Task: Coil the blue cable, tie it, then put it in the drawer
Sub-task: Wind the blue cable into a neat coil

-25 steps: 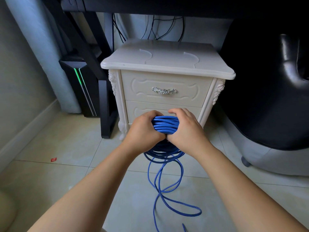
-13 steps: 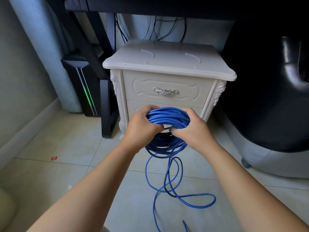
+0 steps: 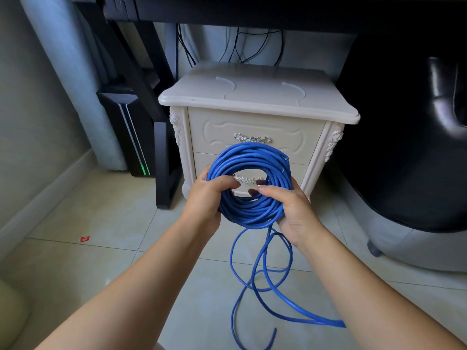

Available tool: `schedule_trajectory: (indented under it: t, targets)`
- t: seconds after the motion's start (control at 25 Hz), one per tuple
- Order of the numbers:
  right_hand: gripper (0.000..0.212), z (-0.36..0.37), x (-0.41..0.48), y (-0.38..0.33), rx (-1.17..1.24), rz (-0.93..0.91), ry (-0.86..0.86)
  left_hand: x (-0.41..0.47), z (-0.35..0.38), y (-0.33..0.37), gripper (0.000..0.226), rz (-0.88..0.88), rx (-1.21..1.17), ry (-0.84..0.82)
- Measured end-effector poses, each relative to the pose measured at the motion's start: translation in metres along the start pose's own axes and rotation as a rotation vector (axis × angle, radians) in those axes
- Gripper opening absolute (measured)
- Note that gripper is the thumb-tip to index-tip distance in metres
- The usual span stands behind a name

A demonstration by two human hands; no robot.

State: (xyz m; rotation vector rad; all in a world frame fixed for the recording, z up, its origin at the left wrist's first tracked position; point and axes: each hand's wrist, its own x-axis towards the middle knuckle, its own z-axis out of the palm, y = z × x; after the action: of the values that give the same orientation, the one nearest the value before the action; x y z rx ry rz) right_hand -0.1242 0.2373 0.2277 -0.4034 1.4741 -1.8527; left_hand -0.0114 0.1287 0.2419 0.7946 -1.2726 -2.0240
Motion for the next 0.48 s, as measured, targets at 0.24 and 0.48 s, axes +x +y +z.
schedule_trajectory:
  t: [0.24,0.48]
  targets:
    - [0.030,-0.001,0.002,-0.016,-0.322,-0.173,0.178,0.000,-0.003,0.006,0.043,-0.040,0.323,-0.093]
    - [0.031,0.002,-0.011,-0.033,-0.944,-0.436,0.038,-0.001,-0.009,0.011,0.088,0.407,0.866,-0.267]
